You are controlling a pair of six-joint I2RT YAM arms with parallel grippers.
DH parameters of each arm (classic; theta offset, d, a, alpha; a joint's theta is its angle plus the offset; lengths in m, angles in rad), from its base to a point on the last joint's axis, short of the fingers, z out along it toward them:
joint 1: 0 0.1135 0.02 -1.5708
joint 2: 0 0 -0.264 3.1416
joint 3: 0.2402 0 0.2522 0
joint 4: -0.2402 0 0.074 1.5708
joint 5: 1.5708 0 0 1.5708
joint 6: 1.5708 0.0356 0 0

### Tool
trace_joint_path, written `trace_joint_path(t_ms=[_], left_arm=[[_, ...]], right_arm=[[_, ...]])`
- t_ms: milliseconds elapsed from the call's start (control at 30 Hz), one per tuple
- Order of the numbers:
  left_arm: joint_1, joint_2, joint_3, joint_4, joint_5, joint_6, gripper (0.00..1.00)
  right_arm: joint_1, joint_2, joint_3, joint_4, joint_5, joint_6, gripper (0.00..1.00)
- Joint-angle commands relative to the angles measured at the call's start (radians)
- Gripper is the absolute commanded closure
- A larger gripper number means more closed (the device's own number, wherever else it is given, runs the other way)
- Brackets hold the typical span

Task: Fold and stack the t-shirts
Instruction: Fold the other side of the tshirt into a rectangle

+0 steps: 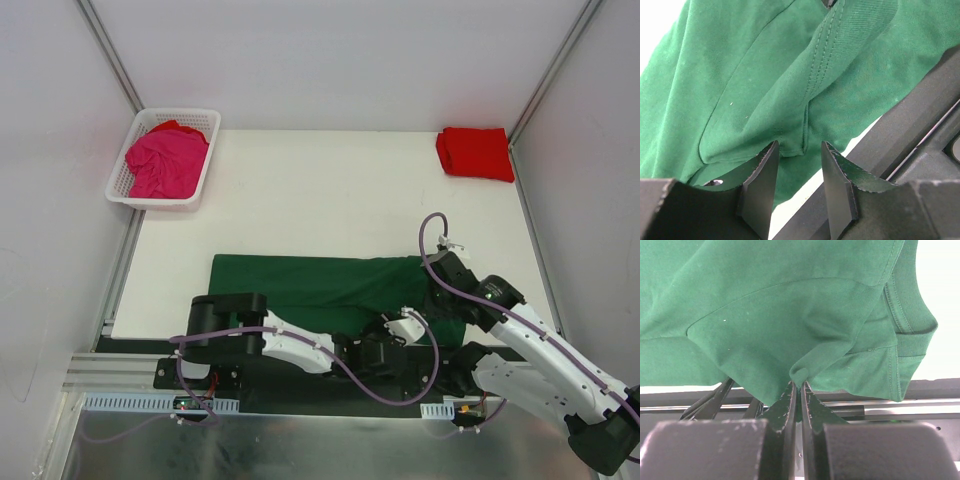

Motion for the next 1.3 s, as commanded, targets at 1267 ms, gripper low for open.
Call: trace_joint_path(t_ms=[1267], left_arm=[[-0.008,-0.123,-0.019,0.034,-0.049,0.054,1.0]], right_arm=[[0.007,-0.018,-0.008,-0.014,0.017,0.005,0.96]])
